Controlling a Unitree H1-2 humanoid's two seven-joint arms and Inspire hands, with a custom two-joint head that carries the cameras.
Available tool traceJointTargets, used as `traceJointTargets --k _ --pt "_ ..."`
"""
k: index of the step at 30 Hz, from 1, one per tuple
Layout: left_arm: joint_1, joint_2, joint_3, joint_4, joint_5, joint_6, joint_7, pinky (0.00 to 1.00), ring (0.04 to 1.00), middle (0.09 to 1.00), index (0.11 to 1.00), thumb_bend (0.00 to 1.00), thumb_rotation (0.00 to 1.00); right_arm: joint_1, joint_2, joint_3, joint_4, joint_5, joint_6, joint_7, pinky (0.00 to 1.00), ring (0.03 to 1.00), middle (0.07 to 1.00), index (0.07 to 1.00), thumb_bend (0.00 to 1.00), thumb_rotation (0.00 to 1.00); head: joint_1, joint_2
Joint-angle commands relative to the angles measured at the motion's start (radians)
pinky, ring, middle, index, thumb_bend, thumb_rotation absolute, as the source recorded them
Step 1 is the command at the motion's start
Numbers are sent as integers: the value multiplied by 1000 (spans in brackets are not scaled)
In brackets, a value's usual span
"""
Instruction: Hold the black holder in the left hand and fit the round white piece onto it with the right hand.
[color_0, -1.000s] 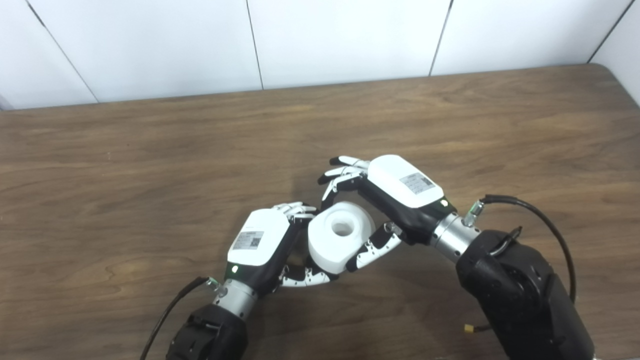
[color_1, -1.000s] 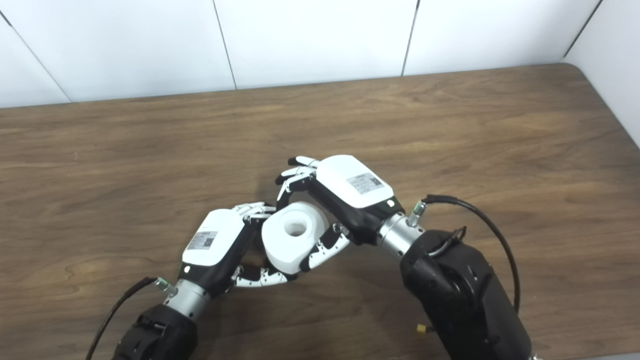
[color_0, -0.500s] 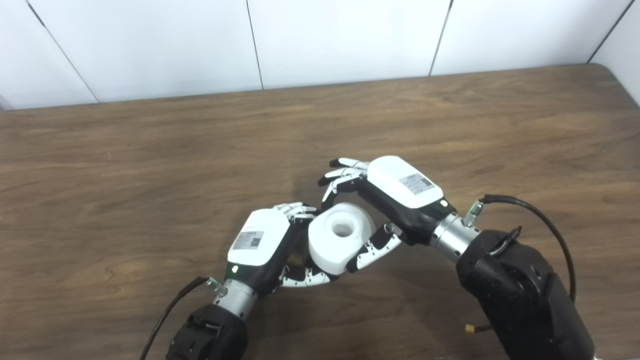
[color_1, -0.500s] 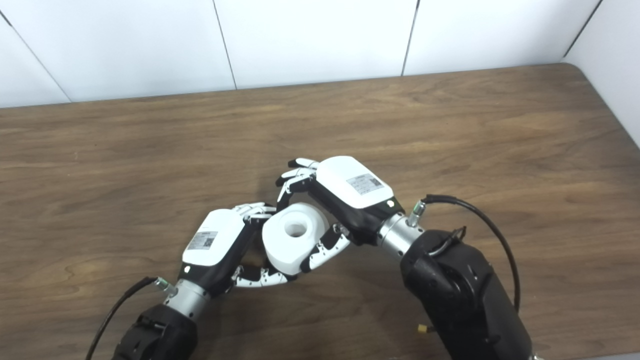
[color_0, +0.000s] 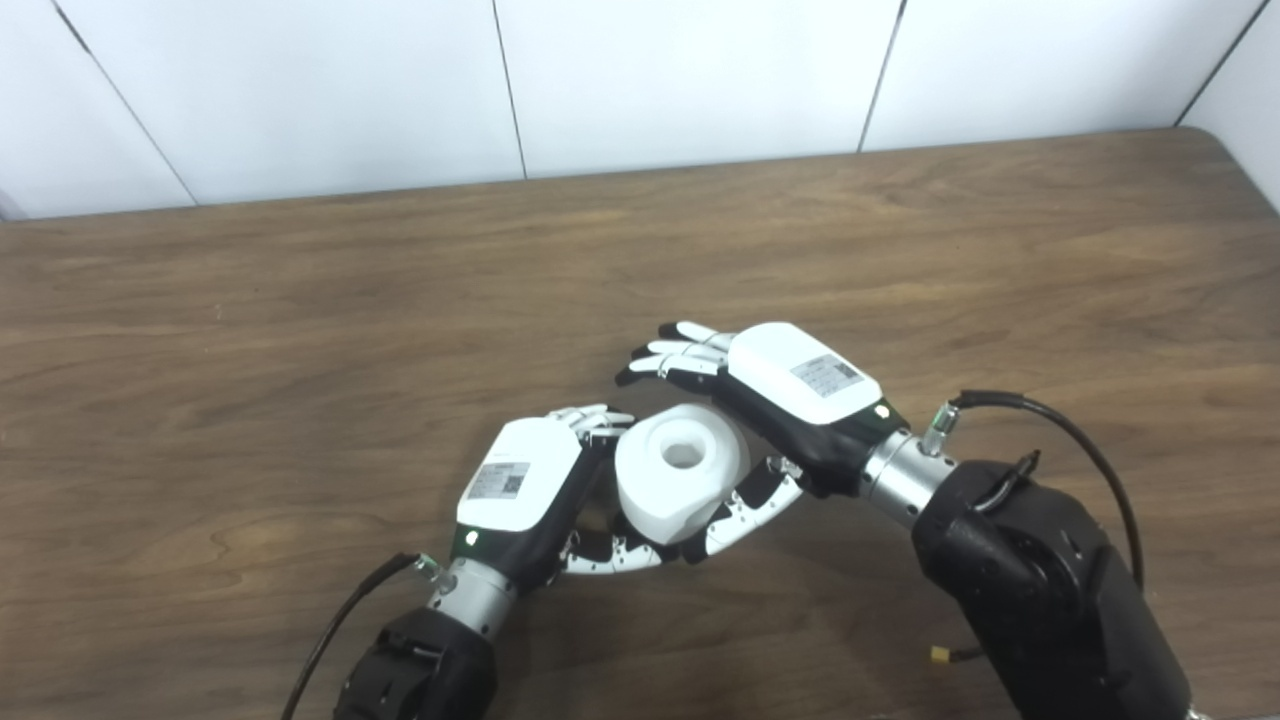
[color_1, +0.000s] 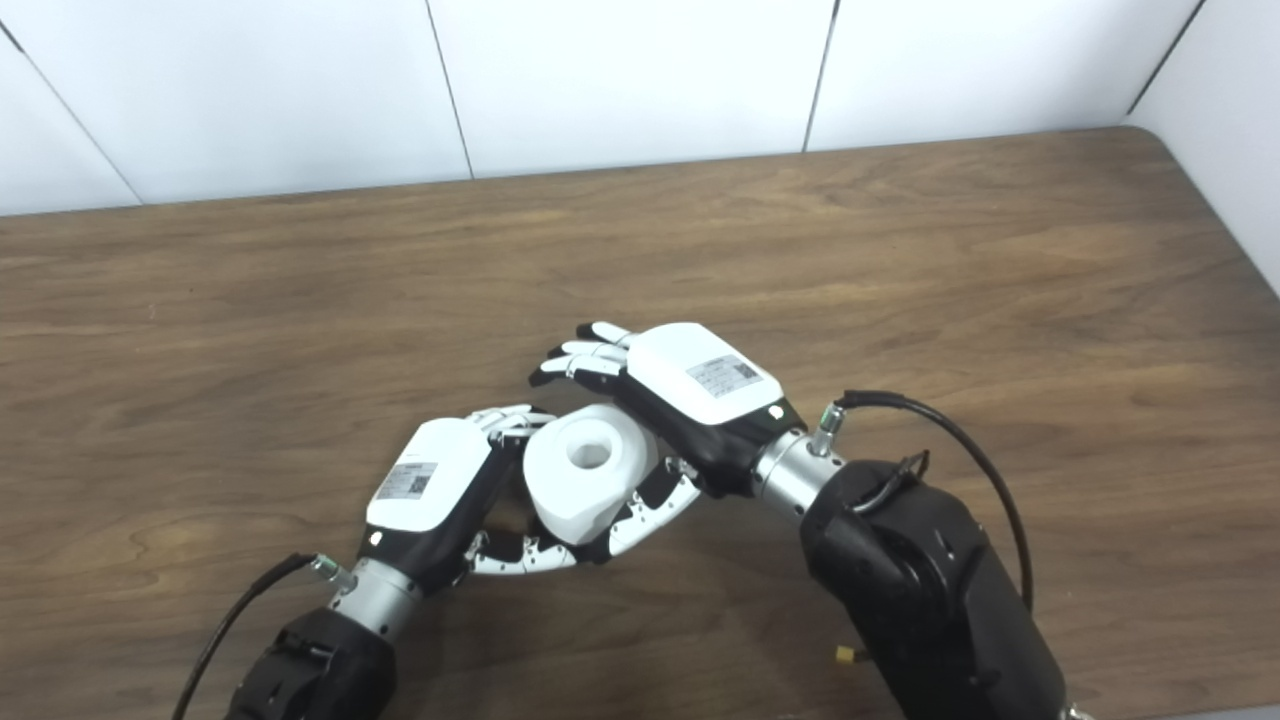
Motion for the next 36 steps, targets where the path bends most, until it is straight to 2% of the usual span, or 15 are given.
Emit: traceJointTargets --k 1,14,18,21,28,36 --pt "-3 2 -1 -18 14 1 -5 836 839 774 486 516 58 -15 8 -8 -36 0 -21 -19 886 980 931 856 979 291 -2 0" --pt "-3 4 -1 -21 18 4 -13 836 839 776 487 515 59 -15 10 -14 -43 -10 -17 -13 862 989 958 878 995 335 -1 -3" --pt "-4 8 2 -14 16 3 -10 837 839 775 487 515 59 -26 11 -22 -66 -15 3 16 888 998 965 908 1000 412 -3 -8" --pt "-2 10 5 -11 8 0 -6 840 839 774 487 516 58 -41 9 -41 -106 -21 36 65 924 1000 978 949 1000 474 -4 -11" --pt "1 17 13 -7 -3 -6 -2 844 839 769 488 515 59 -60 5 -103 -172 15 95 120 943 1000 985 974 1000 486 -6 -16" --pt "0 18 7 -4 31 -5 2 822 817 759 498 514 76 -69 -28 -146 -180 38 91 134 923 1000 975 970 1000 497 -6 -15"
